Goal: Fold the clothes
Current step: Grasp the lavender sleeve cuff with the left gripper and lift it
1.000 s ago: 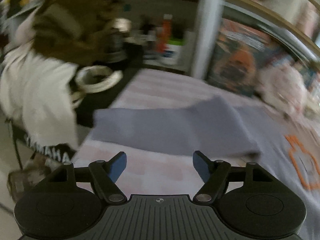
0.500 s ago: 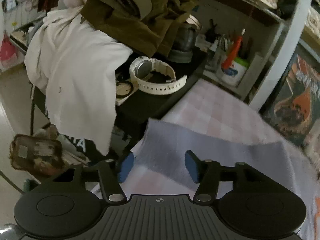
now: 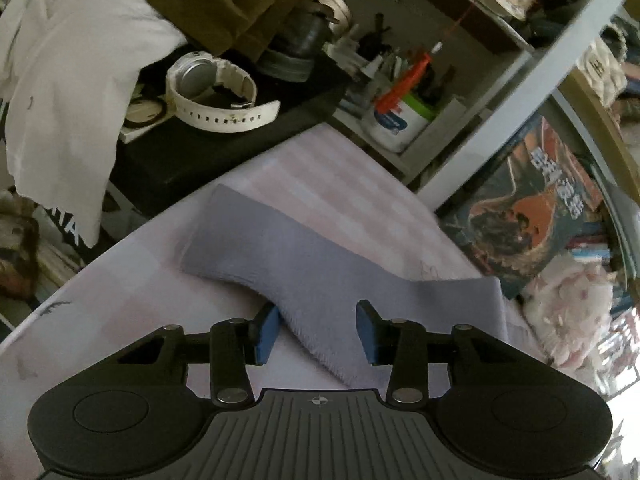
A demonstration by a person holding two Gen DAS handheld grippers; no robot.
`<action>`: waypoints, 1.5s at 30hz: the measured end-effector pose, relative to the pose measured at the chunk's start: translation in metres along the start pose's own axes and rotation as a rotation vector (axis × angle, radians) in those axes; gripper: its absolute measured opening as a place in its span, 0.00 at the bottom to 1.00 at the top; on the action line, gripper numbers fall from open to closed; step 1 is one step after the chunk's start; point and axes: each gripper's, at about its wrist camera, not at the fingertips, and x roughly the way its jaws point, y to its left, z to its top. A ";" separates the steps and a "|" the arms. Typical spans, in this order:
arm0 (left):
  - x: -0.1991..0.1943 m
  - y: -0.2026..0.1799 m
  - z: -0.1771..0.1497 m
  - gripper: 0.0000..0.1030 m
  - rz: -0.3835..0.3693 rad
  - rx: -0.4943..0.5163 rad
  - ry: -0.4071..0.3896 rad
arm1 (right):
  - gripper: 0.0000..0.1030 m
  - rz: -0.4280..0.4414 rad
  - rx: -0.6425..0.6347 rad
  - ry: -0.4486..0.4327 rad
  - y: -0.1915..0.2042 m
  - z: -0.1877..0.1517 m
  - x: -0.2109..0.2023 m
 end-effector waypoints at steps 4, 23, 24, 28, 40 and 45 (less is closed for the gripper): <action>0.000 0.007 0.004 0.38 0.017 -0.075 -0.026 | 0.93 -0.003 0.009 0.003 -0.002 -0.001 0.000; -0.034 0.029 0.041 0.02 0.042 -0.134 -0.159 | 0.93 -0.004 0.026 0.014 -0.015 -0.008 -0.001; -0.038 0.024 0.042 0.02 0.036 -0.123 -0.171 | 0.93 -0.002 0.029 0.016 -0.016 -0.008 0.000; -0.053 0.005 0.043 0.02 -0.009 -0.112 -0.222 | 0.93 0.007 0.032 0.014 -0.021 -0.009 0.000; -0.073 -0.123 -0.001 0.02 -0.148 0.124 -0.247 | 0.93 0.102 0.035 -0.006 -0.071 -0.010 0.018; -0.063 -0.195 -0.039 0.02 -0.192 0.248 -0.218 | 0.93 0.176 0.021 -0.013 -0.100 -0.008 0.029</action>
